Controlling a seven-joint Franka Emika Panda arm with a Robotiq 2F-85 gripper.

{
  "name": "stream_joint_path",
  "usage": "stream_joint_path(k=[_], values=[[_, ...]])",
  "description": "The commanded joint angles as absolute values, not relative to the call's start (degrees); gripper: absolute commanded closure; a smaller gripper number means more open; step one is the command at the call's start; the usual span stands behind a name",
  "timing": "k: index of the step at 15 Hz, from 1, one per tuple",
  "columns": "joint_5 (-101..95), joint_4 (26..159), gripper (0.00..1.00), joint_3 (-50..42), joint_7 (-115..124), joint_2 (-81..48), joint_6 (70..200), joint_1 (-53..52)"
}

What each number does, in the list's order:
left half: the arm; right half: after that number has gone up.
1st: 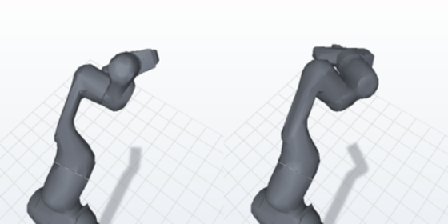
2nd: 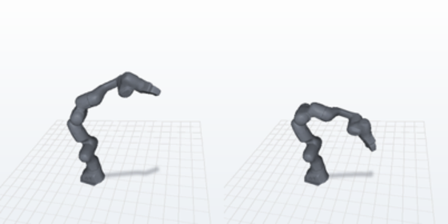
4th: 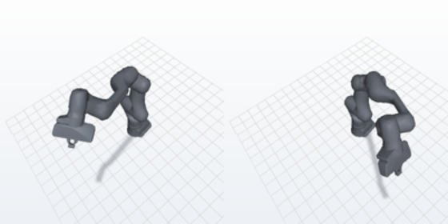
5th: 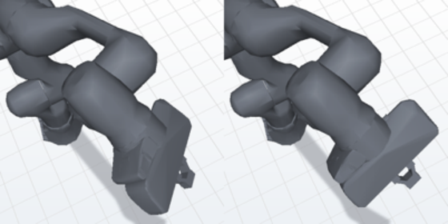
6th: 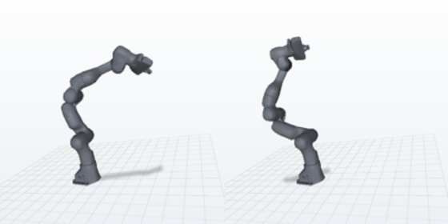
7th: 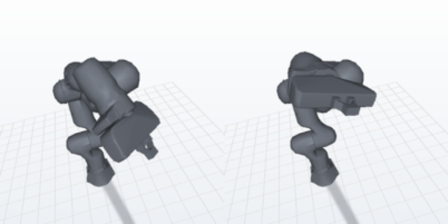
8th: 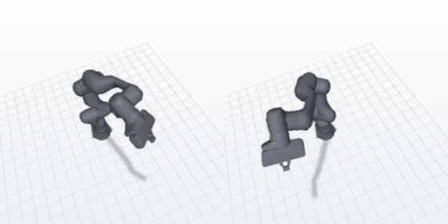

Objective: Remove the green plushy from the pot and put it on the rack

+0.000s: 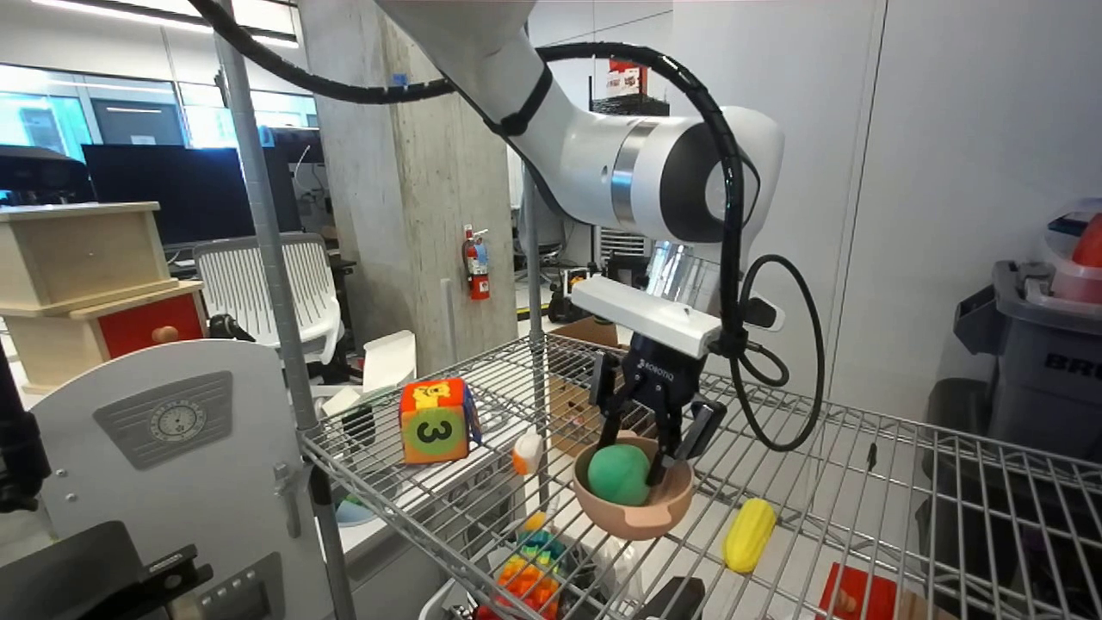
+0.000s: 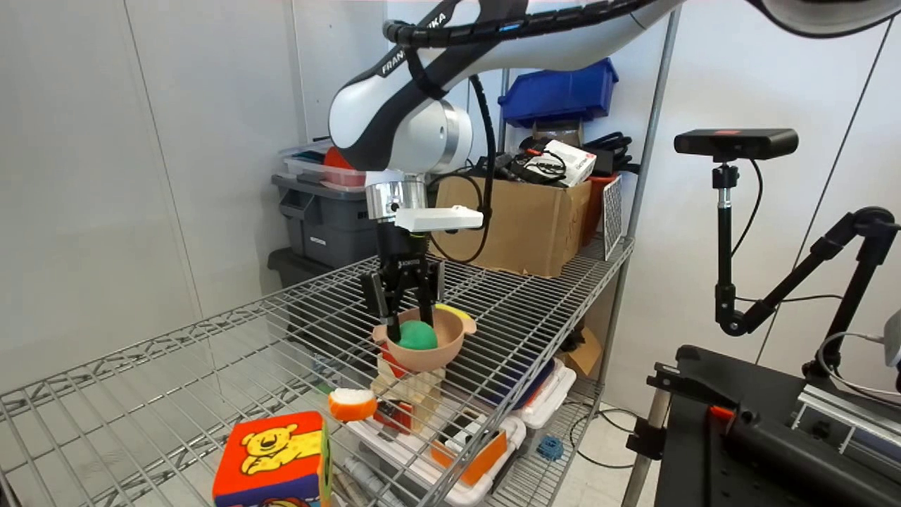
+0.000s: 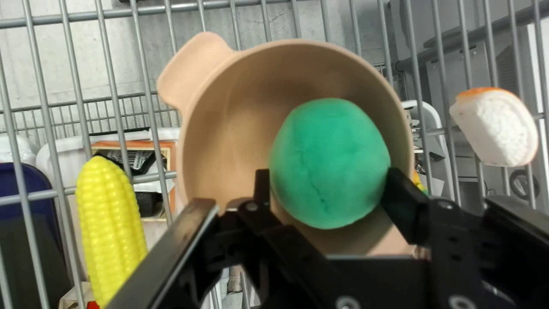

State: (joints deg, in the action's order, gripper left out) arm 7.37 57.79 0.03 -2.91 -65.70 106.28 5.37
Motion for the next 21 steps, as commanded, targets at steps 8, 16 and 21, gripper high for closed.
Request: stream_joint_path(k=[8,16,21], values=[[8.0,47.5,0.95,1.2,-0.9,-69.4,99.4,6.2],[13.9,34.1,0.96,4.0,2.8,-67.8,95.6,8.7],[15.3,28.0,0.96,3.2,10.4,-70.6,97.0,10.1]])
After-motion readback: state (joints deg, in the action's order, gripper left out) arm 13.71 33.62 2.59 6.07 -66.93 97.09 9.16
